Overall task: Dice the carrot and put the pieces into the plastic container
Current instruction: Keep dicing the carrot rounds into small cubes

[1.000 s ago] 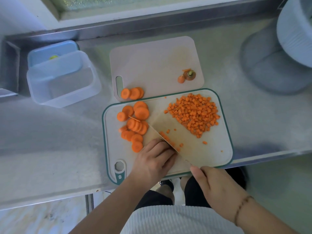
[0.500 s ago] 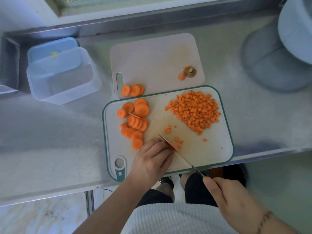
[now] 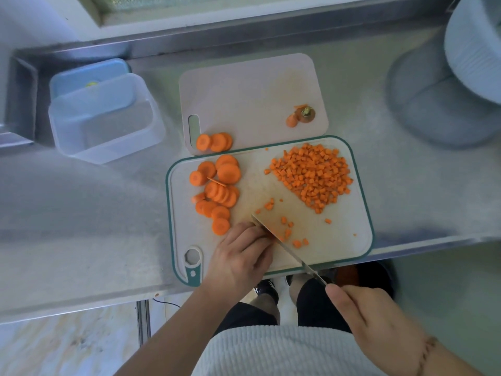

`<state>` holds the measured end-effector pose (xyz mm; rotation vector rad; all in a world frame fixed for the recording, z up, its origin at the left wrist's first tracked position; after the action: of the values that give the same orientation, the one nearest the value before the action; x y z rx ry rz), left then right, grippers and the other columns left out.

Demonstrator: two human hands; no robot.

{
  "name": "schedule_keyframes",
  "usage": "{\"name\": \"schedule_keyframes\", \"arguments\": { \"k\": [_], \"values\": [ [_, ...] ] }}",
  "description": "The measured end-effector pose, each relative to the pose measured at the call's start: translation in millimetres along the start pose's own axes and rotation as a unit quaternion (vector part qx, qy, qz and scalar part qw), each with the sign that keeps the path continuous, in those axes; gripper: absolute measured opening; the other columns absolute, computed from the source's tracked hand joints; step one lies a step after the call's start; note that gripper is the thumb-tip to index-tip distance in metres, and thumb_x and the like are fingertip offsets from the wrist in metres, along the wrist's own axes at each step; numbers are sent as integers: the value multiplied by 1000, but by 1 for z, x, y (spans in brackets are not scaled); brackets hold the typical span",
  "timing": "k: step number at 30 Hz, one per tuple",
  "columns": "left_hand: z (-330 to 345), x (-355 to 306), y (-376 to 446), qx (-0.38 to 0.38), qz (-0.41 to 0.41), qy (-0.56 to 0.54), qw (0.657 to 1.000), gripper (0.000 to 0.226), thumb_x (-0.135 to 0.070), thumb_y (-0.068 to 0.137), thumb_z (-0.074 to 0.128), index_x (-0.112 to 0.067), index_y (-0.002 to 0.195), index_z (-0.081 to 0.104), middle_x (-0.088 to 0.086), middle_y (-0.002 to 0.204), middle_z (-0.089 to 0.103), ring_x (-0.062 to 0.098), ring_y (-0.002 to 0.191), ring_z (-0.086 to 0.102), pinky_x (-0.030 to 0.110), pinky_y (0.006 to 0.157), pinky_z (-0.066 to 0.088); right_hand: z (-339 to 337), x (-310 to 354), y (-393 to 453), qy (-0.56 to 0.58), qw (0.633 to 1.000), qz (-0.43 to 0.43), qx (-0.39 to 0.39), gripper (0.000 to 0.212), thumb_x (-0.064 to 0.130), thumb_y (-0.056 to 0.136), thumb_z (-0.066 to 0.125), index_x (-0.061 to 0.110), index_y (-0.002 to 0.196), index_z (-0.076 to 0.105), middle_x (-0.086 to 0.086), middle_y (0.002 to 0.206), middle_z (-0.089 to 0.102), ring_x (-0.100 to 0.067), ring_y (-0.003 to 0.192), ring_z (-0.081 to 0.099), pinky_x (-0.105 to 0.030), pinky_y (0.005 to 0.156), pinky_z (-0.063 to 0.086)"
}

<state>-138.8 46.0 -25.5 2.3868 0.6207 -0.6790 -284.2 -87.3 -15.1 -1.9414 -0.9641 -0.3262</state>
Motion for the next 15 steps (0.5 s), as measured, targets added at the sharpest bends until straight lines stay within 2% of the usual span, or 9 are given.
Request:
{"name": "schedule_keyframes", "arguments": {
  "k": [3,5,7,9,12,13,15],
  "values": [
    [0,-1,1,-2,1,-6,1000,10,-5,92,68,-3,90,77,6,99,73,26,96,68,38,83,56,6,1,4,-30,999,16,9,72,77,78,5,20,59,45,1,51,51,-14,55,52,-25,56,40],
    [0,0,2,-2,-1,-10,1000,8,-3,91,70,-3,90,78,6,98,73,25,96,68,37,81,56,11,8,16,-46,999,-8,-3,72,73,80,4,21,64,51,0,58,56,-16,62,57,-29,64,48],
    [1,0,3,-1,-1,-12,1000,8,-3,91,70,-2,90,77,7,98,73,27,95,68,38,81,55,15,18,28,-15,999,-52,-5,81,75,86,4,17,75,61,-2,73,65,-15,75,62,-35,78,51],
    [-1,-2,2,3,-1,-13,1000,5,-4,90,72,-1,90,77,8,98,72,28,94,68,38,83,55,13,19,34,26,998,-62,-5,84,77,86,10,11,79,62,-6,79,67,-17,79,62,-37,82,50],
    [-7,-3,-2,-4,-7,0,1000,6,-2,83,77,0,88,75,10,96,69,26,91,63,37,82,54,2,14,24,38,999,-37,-7,69,69,88,19,12,59,45,-4,54,48,-12,54,48,-28,63,45],
    [-8,-3,-3,-8,-9,7,1000,6,-1,81,78,0,87,75,10,94,69,25,90,62,36,81,53,1,12,19,28,999,-28,-5,63,67,87,21,15,56,39,-3,51,41,-11,50,41,-27,58,40],
    [-9,-1,-4,-15,-11,18,1000,5,0,81,78,-2,84,75,9,91,69,24,86,61,35,78,53,0,8,8,12,1000,-25,2,59,67,86,22,19,54,35,-1,48,38,-10,48,38,-25,52,33]
  ]
}}
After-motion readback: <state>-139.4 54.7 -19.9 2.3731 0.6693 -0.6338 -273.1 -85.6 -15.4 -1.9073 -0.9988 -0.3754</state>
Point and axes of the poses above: each hand's wrist, its own y-axis towards the middle knuckle, its own z-axis out of the palm, x = y × z, the point moved 9 cm from there along y, towards the middle knuckle
